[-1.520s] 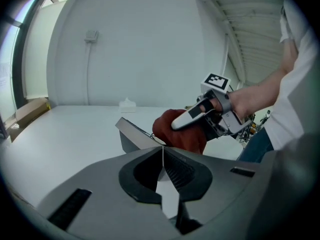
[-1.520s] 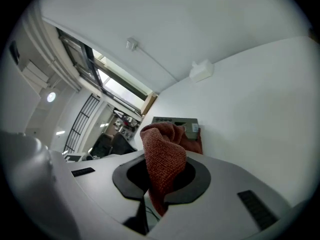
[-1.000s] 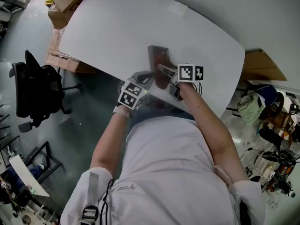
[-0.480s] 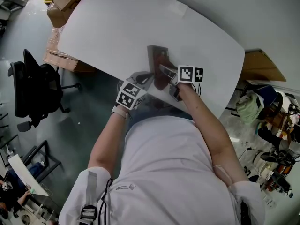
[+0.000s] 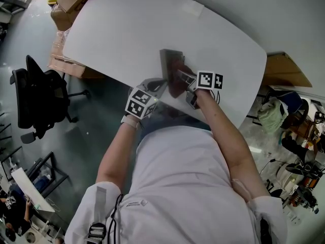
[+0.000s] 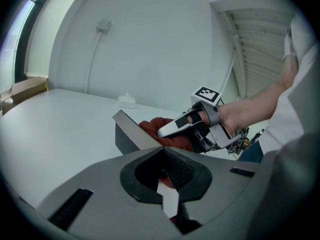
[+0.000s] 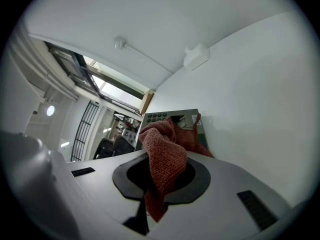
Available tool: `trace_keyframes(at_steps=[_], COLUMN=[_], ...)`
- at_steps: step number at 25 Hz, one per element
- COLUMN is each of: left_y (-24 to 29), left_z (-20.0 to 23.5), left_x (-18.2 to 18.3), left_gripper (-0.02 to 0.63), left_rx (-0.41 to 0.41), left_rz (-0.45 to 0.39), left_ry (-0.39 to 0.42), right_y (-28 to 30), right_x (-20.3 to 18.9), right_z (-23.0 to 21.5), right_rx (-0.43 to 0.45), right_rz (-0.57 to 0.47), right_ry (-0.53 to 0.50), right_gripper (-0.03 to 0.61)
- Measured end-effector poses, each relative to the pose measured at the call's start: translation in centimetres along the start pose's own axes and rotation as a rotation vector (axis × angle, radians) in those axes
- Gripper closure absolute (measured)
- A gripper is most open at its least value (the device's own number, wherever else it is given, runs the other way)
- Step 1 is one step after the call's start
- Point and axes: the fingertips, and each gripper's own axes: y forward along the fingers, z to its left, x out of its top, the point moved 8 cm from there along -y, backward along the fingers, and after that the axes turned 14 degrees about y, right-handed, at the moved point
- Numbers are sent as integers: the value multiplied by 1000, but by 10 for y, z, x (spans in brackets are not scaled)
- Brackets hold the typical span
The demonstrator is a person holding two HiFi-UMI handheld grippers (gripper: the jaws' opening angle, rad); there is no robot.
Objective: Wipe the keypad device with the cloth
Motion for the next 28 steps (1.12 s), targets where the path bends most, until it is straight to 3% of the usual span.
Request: trace_keyframes(at_steps=[17,28], left_y=[-2,-1], left_z=[1,0], left_x=[4,5], left_gripper=[603,603], left_rx=[-12,1], left_rz=[11,21], left_ry=[-13,-23], right_y=[-6,-11], right_x=[7,13], right_z=[-35,-55], right_rx=[-38,-100], right_rz=[-38,-54], right_ry=[103,96], right_gripper=[523,523])
